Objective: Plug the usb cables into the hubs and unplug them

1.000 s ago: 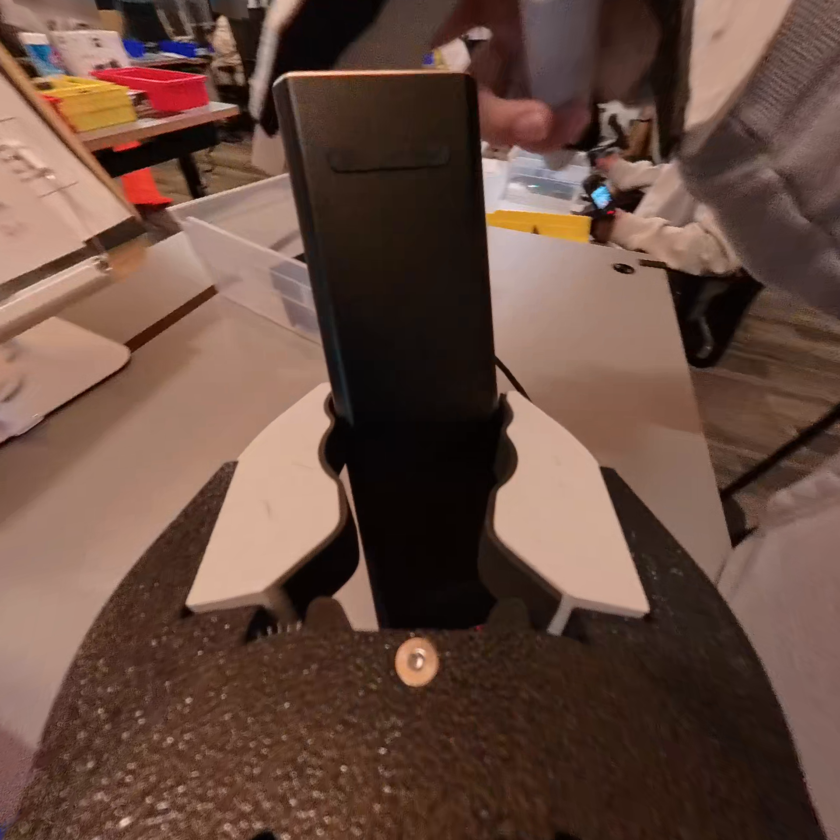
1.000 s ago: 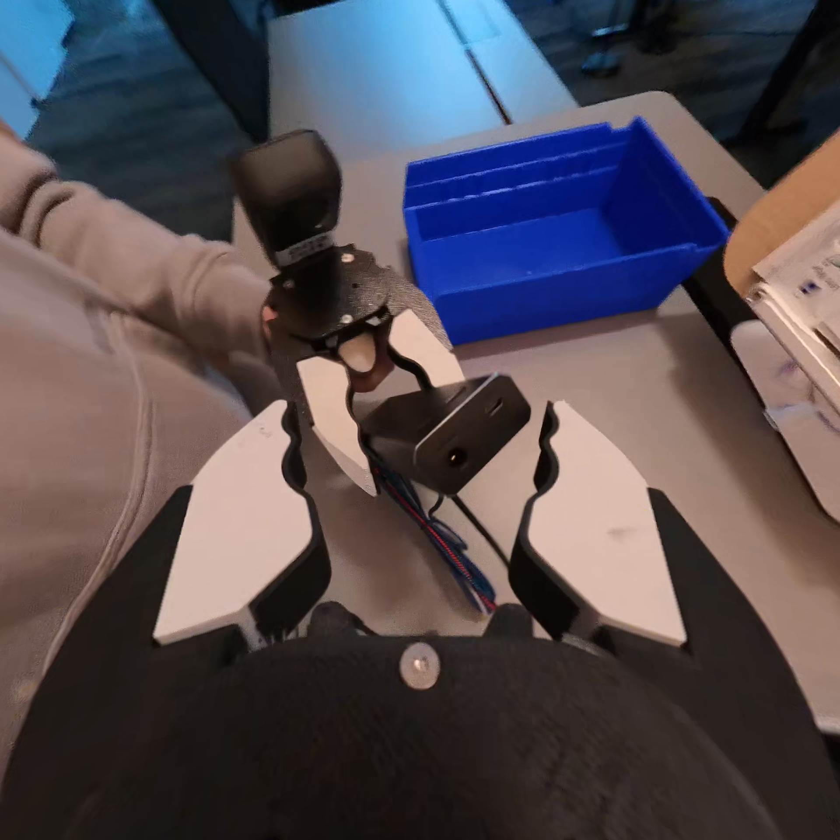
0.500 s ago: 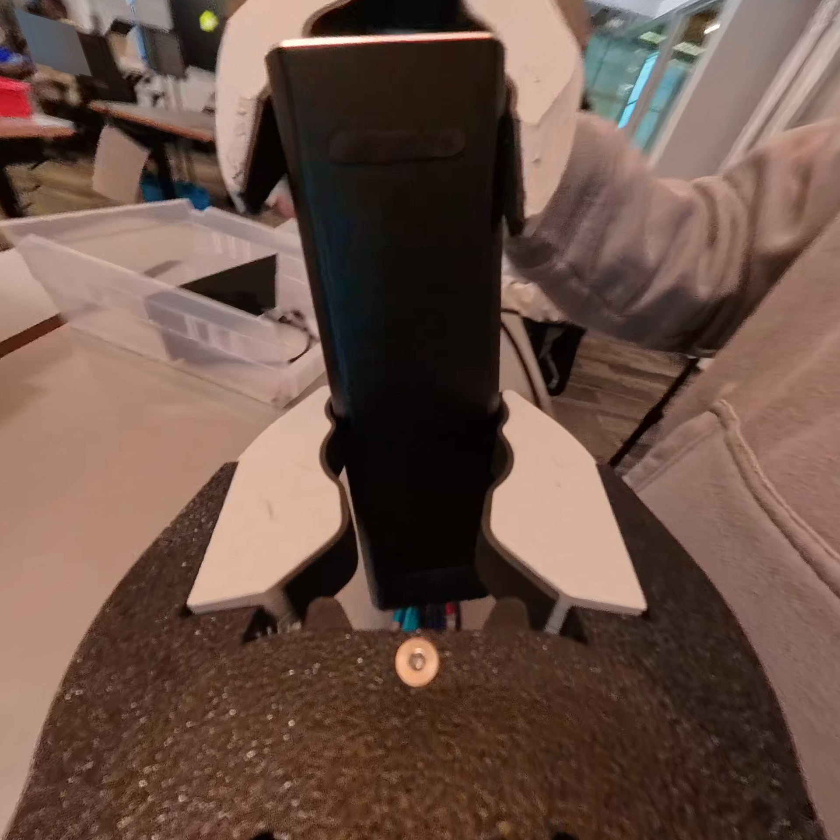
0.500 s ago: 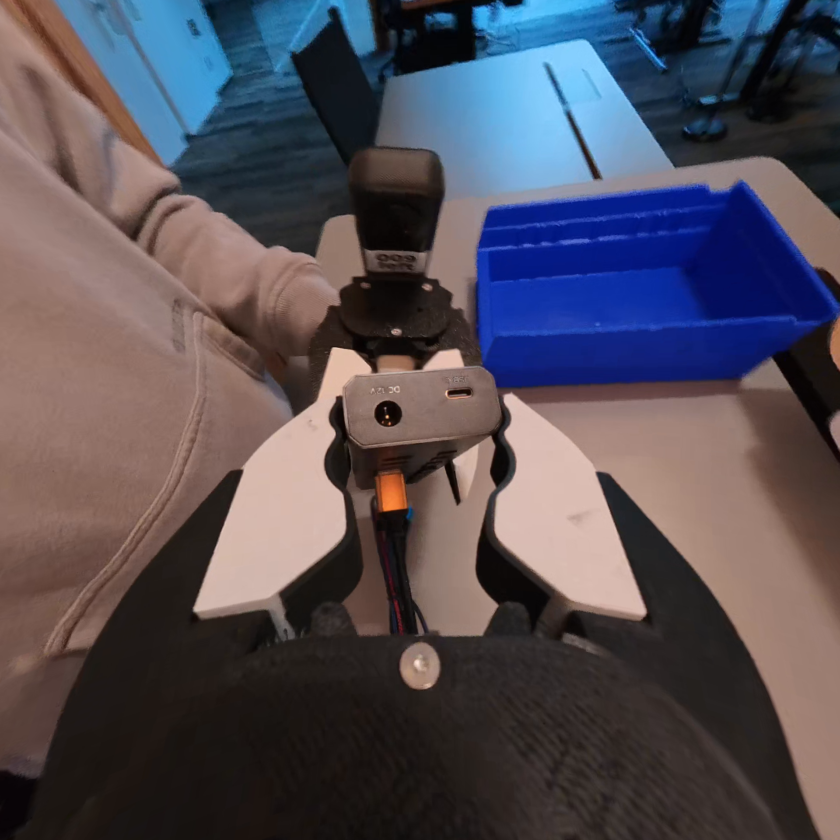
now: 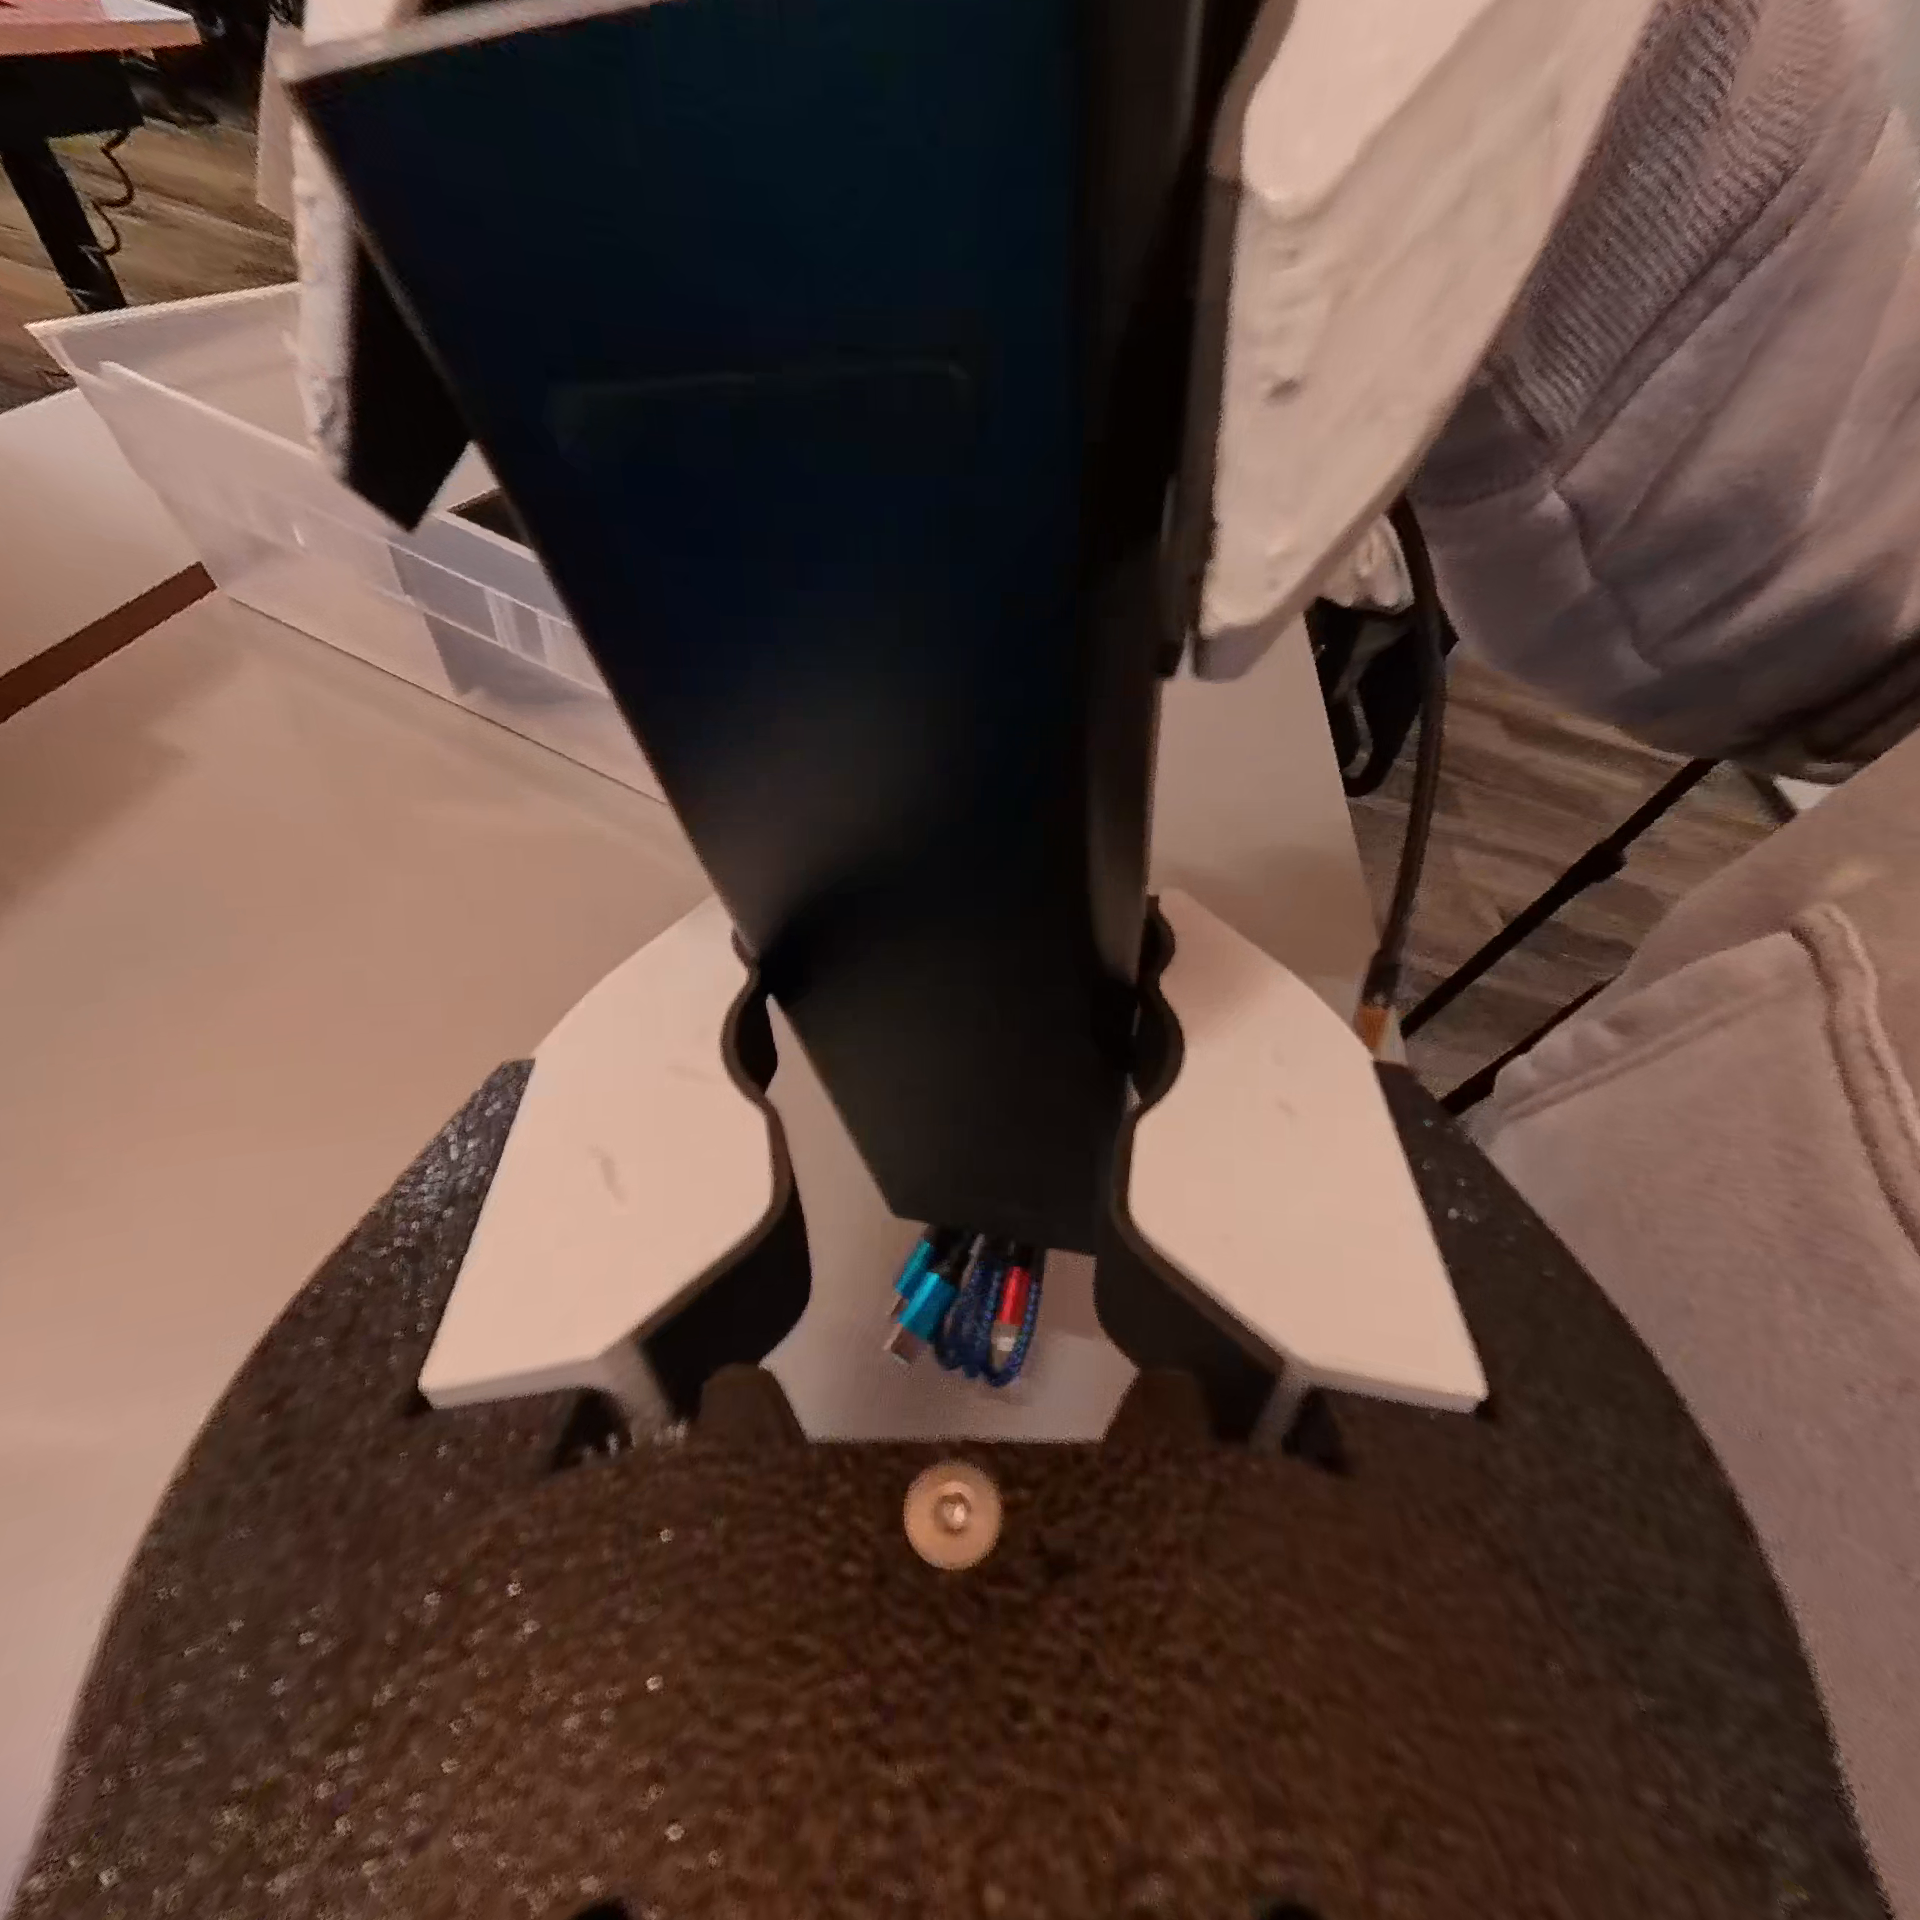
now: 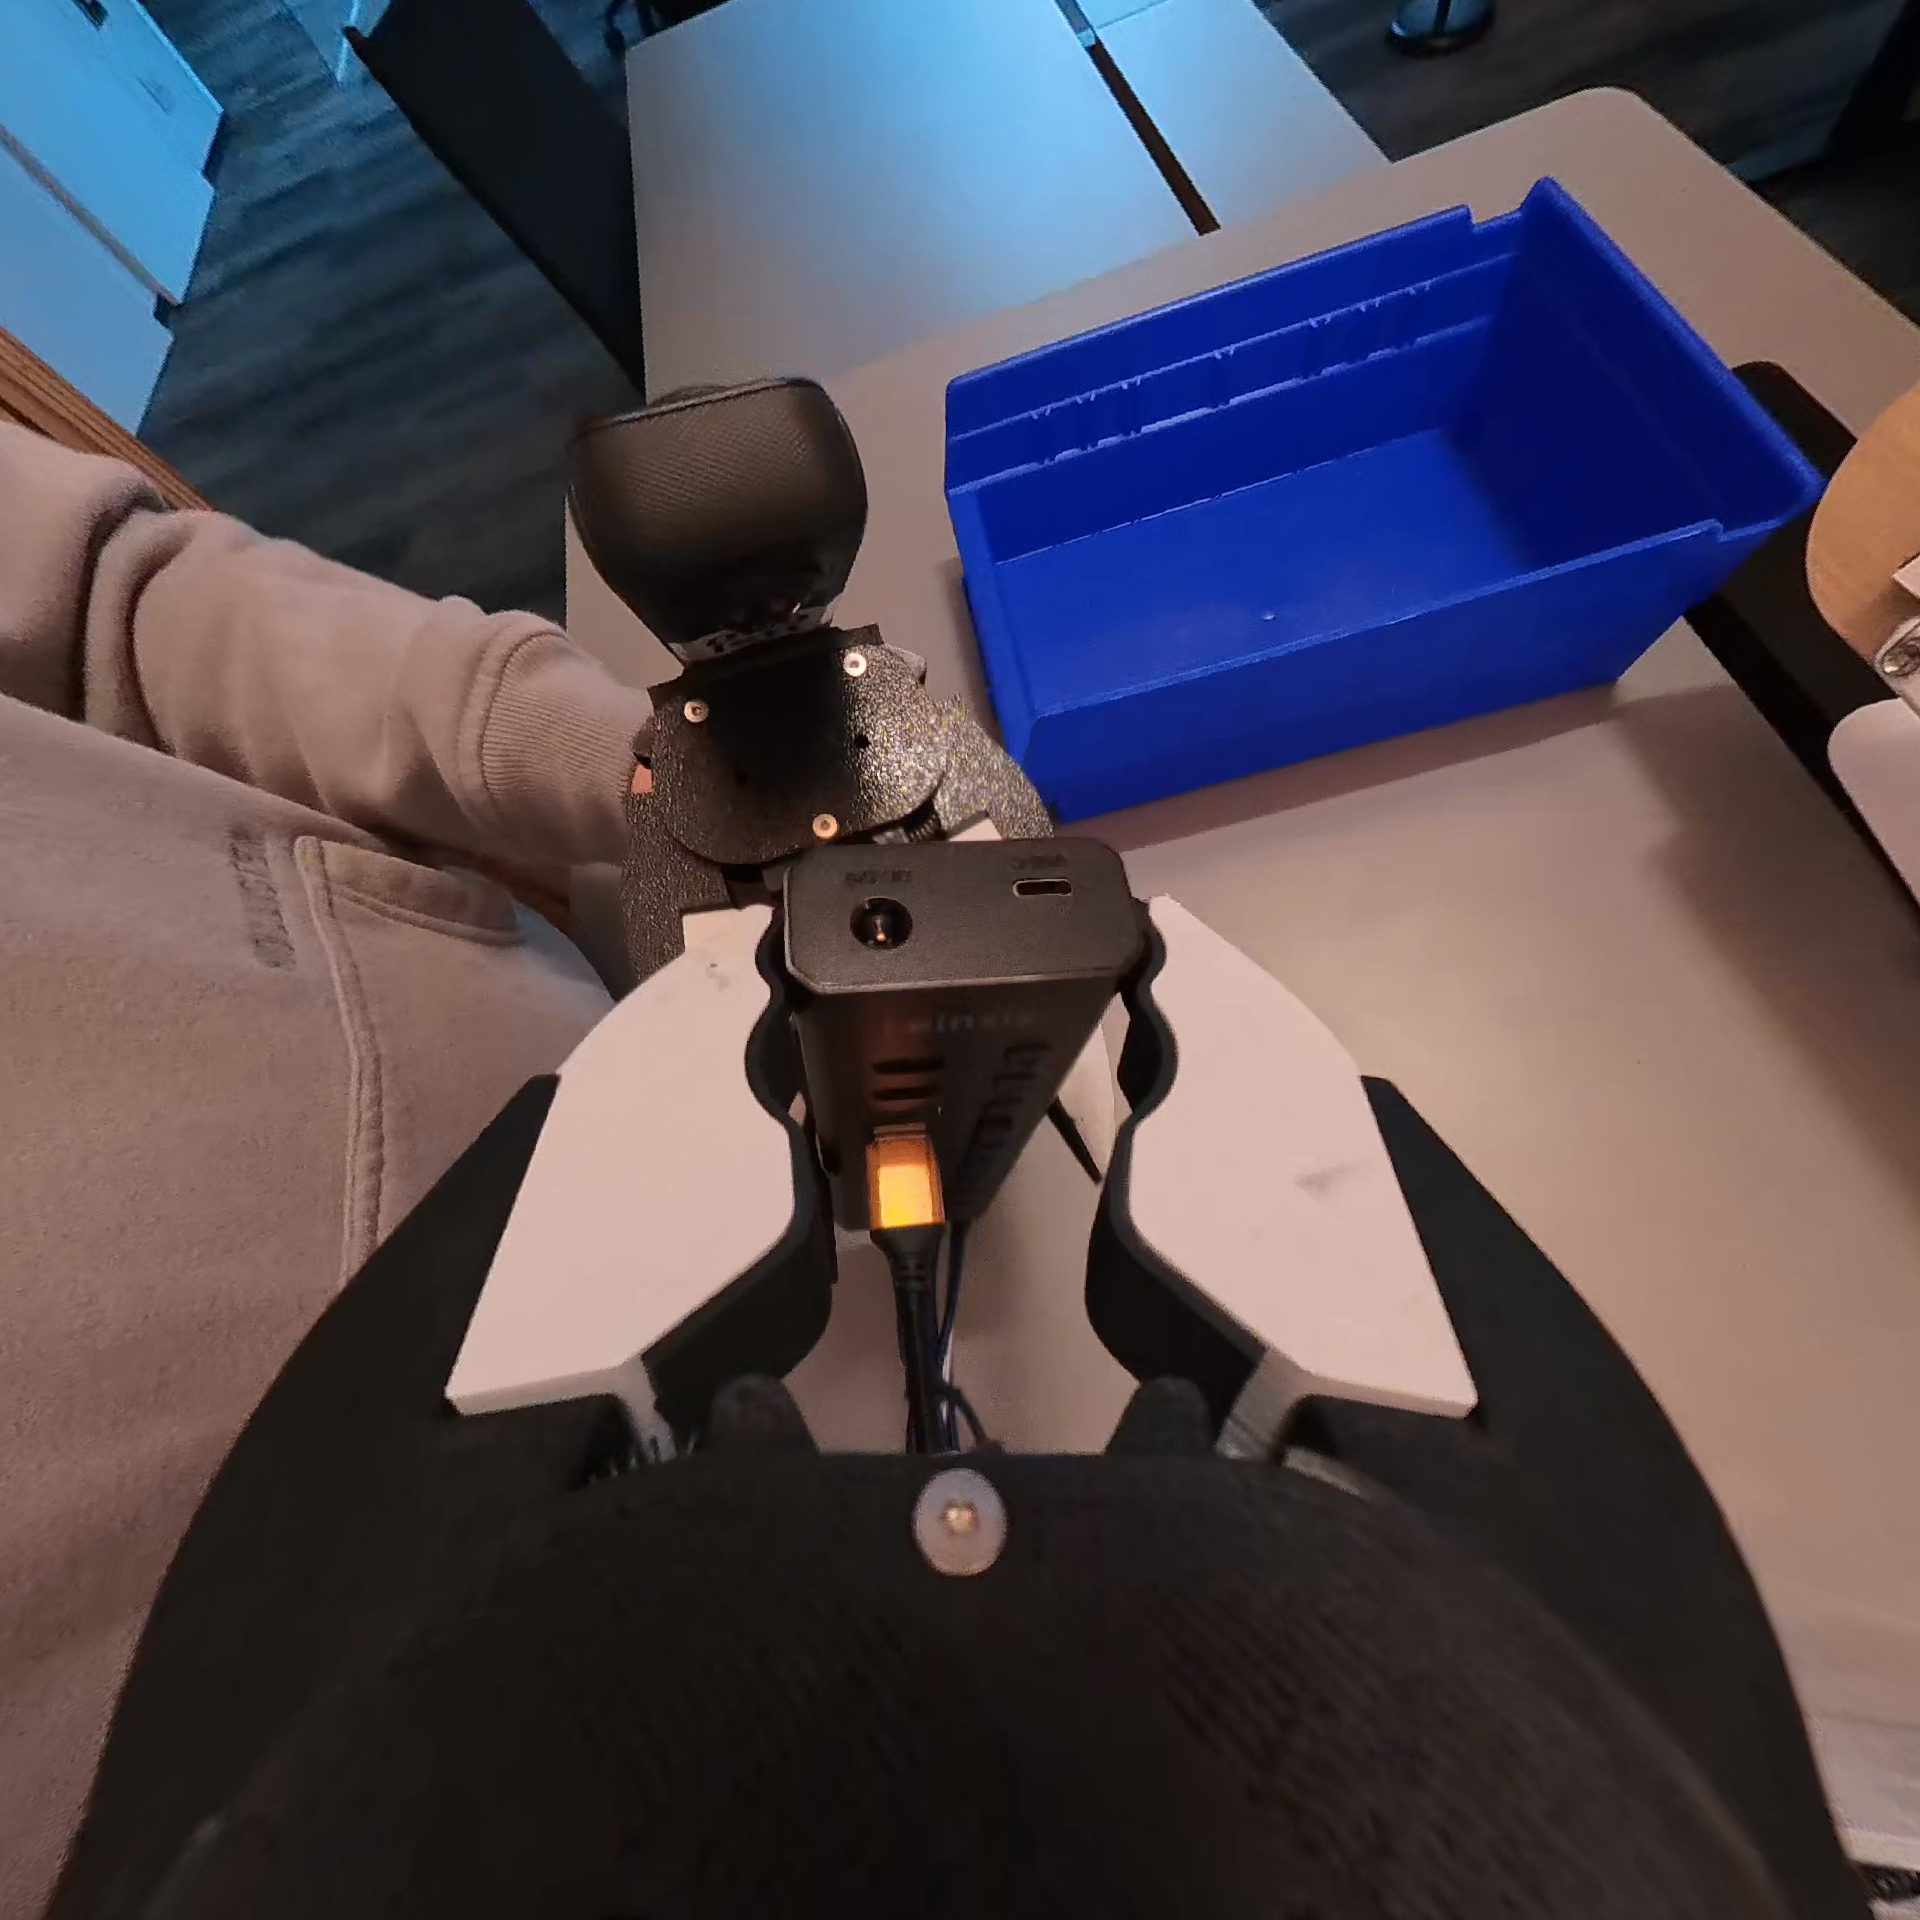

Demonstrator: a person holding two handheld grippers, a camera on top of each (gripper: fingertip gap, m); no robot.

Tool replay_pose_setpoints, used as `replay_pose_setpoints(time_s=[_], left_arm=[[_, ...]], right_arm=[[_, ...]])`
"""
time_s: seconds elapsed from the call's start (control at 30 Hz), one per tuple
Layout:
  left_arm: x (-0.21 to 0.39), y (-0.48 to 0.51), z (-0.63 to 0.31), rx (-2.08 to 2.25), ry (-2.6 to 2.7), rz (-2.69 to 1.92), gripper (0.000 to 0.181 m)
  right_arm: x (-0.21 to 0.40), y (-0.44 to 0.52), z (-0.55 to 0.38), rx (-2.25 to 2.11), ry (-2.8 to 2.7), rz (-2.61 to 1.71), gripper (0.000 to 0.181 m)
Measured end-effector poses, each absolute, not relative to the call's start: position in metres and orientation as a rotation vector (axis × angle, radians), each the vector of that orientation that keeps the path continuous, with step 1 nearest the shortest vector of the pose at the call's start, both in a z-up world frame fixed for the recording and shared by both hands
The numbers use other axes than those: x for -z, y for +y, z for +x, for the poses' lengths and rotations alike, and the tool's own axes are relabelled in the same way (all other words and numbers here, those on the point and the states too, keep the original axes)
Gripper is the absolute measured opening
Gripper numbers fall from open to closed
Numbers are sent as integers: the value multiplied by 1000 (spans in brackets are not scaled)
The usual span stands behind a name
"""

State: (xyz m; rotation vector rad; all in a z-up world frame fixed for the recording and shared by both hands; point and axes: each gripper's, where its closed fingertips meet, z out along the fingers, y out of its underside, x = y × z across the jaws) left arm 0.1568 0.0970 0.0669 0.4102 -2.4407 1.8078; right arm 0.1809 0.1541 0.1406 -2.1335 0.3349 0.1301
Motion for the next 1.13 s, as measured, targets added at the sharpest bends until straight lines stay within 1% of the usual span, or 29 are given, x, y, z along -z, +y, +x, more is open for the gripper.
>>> replay_pose_setpoints(time_s=[0.2, 0.3, 0.47, 0.63, 0.77, 0.97, 1.0, 1.1, 1.13], left_arm=[[-72, 86, 153, -1823, -2359, 404, 79], [-63, 84, 151, -1786, -2379, 387, 74], [-52, 83, 151, -1762, -2406, 388, 74], [-56, 84, 152, -1850, -2396, 377, 73], [-67, 93, 155, -1945, -2301, 399, 73], [-74, 101, 155, -1996, -2351, 327, 73], [-75, 101, 157, -2003, -2361, 328, 73], [-78, 102, 157, -2027, -2366, 329, 73], [-78, 103, 157, -2039, -2368, 331, 73]], right_arm=[[-142, 160, 175, -169, 323, -2100, 61], [-135, 155, 174, -150, 309, -2137, 61], [-125, 152, 172, -138, 301, -2170, 61], [-131, 152, 167, -179, 262, -2126, 61], [-125, 116, 167, -99, 175, -2255, 66], [-113, 122, 150, -159, 88, -2220, 30], [-111, 124, 148, -159, 86, -2226, 25], [-103, 131, 147, -148, 85, -2243, 23], [-103, 133, 145, -158, 72, -2235, 16]])
